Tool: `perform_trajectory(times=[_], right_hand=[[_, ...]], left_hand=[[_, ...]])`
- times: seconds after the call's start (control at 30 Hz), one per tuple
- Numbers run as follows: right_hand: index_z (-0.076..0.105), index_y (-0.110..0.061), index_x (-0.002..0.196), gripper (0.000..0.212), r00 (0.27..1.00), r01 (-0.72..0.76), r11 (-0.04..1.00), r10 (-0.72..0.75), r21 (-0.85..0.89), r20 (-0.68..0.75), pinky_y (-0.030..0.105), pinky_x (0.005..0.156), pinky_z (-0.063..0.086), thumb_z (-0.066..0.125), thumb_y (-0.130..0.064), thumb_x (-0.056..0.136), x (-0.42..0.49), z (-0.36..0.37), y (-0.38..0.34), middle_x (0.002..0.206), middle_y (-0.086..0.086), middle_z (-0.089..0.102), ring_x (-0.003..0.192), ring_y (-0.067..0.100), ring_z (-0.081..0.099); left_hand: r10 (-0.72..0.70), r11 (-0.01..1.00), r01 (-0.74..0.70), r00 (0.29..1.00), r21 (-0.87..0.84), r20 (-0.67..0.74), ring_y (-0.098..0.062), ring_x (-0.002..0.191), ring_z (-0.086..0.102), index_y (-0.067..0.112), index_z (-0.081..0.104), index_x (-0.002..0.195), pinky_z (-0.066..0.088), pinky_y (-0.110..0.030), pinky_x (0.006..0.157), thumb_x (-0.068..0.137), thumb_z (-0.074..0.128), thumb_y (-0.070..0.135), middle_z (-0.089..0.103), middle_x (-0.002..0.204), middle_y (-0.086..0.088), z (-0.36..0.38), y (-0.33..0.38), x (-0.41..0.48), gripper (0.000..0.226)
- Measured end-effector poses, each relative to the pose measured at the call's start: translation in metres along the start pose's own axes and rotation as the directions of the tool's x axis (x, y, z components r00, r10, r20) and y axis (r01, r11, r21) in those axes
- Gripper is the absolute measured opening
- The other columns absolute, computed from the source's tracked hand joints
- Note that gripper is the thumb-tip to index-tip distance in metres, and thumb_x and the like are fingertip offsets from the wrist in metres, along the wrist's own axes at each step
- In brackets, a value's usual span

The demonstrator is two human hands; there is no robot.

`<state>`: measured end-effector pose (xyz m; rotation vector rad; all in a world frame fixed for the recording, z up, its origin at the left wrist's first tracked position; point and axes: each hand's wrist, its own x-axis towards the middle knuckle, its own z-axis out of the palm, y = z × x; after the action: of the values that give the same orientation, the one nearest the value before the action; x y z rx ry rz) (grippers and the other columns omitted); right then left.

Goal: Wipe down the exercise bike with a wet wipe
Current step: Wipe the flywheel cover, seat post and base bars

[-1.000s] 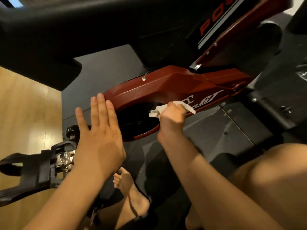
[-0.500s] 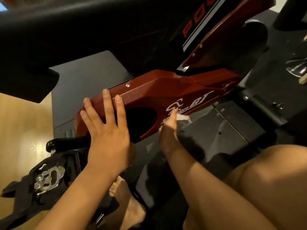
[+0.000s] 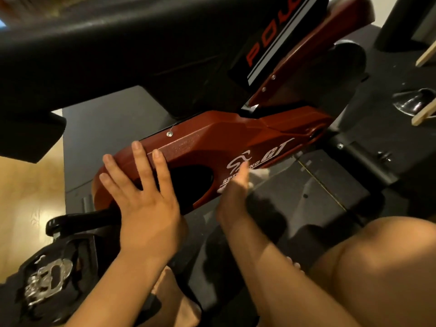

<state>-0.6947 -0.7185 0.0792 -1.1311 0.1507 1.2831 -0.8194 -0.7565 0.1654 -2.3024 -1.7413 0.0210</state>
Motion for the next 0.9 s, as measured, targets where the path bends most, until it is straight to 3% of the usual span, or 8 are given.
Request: perform_trajectory(times=[0.1, 0.2, 0.3, 0.37, 0.47, 0.6, 0.8, 0.9], right_hand=[[0.036, -0.021, 0.147, 0.073, 0.997, -0.069, 0.993, 0.072, 0.1, -0.022, 0.046, 0.111, 0.036, 0.055, -0.059, 0.087, -0.015, 0.01, -0.002, 0.146, 0.007, 0.045, 0.128, 0.029, 0.048], [0.023, -0.01, 0.153, 0.067, 0.988, 0.074, 0.996, -0.066, 0.055, -0.137, 0.041, 0.117, 0.028, 0.034, -0.052, 0.101, 0.02, -0.005, -0.066, 0.157, 0.01, 0.029, 0.142, 0.028, 0.033], [0.015, -0.016, 0.155, 0.07, 0.988, 0.138, 0.986, -0.131, 0.088, -0.086, 0.039, 0.116, 0.025, 0.024, -0.059, 0.101, 0.048, -0.029, -0.12, 0.16, 0.007, 0.024, 0.144, 0.026, 0.028], [0.023, -0.019, 0.153, 0.066, 0.99, 0.144, 0.977, -0.142, 0.161, -0.023, 0.037, 0.106, 0.033, 0.02, -0.059, 0.101, 0.052, -0.034, -0.13, 0.155, 0.007, 0.035, 0.139, 0.027, 0.037], [0.038, -0.019, 0.146, 0.064, 1.0, -0.009, 0.984, 0.007, 0.181, 0.011, 0.039, 0.1, 0.041, 0.031, -0.061, 0.098, 0.045, -0.025, -0.089, 0.144, 0.009, 0.049, 0.125, 0.028, 0.051], [0.057, -0.012, 0.116, 0.05, 0.993, -0.102, 0.976, 0.112, 0.193, -0.041, 0.036, 0.086, 0.05, 0.038, -0.055, 0.099, 0.023, -0.013, -0.051, 0.115, 0.011, 0.065, 0.098, 0.026, 0.063], [0.051, -0.022, 0.118, 0.049, 0.993, 0.108, 0.948, -0.088, 0.299, -0.078, 0.044, 0.1, 0.04, 0.021, -0.057, 0.102, 0.052, -0.031, -0.142, 0.126, 0.004, 0.057, 0.134, 0.03, 0.043], [0.036, -0.02, 0.147, 0.063, 0.995, 0.097, 0.939, -0.084, 0.331, -0.054, 0.045, 0.105, 0.036, 0.023, -0.06, 0.1, 0.068, -0.035, -0.142, 0.145, 0.008, 0.047, 0.132, 0.03, 0.045]], left_hand=[[-0.003, 1.0, 0.003, 0.999, 0.001, -0.049, -0.062, 0.138, -0.018, -0.006, -0.007, 0.152, -0.003, -0.08, 0.106, 0.079, 0.062, 0.02, -0.016, 0.157, -0.034, 0.001, 0.017, 0.009, 0.104], [0.089, 0.996, -0.088, 0.994, 0.015, -0.061, -0.048, 0.146, -0.016, -0.006, 0.001, 0.153, -0.01, -0.071, 0.111, 0.072, 0.061, 0.025, -0.007, 0.16, -0.03, -0.002, 0.024, 0.019, 0.105], [0.081, 0.997, -0.08, 0.996, 0.015, -0.04, -0.047, 0.148, -0.01, -0.005, 0.005, 0.153, -0.005, -0.071, 0.113, 0.068, 0.07, 0.028, -0.001, 0.161, -0.029, -0.006, 0.024, 0.023, 0.112], [0.091, 0.996, -0.091, 0.996, 0.011, -0.021, -0.046, 0.149, -0.008, -0.004, 0.005, 0.154, -0.004, -0.071, 0.113, 0.064, 0.073, 0.029, 0.0, 0.161, -0.028, -0.007, 0.023, 0.023, 0.117], [0.115, 0.993, -0.114, 0.993, 0.016, -0.026, -0.046, 0.149, -0.007, -0.003, 0.006, 0.154, -0.003, -0.071, 0.114, 0.061, 0.075, 0.032, 0.001, 0.161, -0.029, -0.006, 0.023, 0.021, 0.121], [0.119, 0.993, -0.118, 0.992, 0.022, -0.045, -0.047, 0.149, -0.004, -0.004, 0.009, 0.153, -0.004, -0.071, 0.114, 0.059, 0.076, 0.031, 0.004, 0.161, -0.03, -0.005, 0.024, 0.019, 0.121], [0.163, 0.987, -0.161, 0.984, 0.027, -0.066, -0.045, 0.15, -0.003, 0.0, 0.006, 0.155, -0.003, -0.069, 0.115, 0.058, 0.073, 0.027, 0.004, 0.162, -0.027, -0.006, 0.017, 0.017, 0.121], [0.149, 0.989, -0.149, 0.986, 0.011, -0.079, -0.046, 0.149, -0.001, 0.001, 0.01, 0.155, -0.004, -0.068, 0.115, 0.056, 0.076, 0.028, 0.006, 0.161, -0.027, -0.004, 0.018, 0.018, 0.122]])
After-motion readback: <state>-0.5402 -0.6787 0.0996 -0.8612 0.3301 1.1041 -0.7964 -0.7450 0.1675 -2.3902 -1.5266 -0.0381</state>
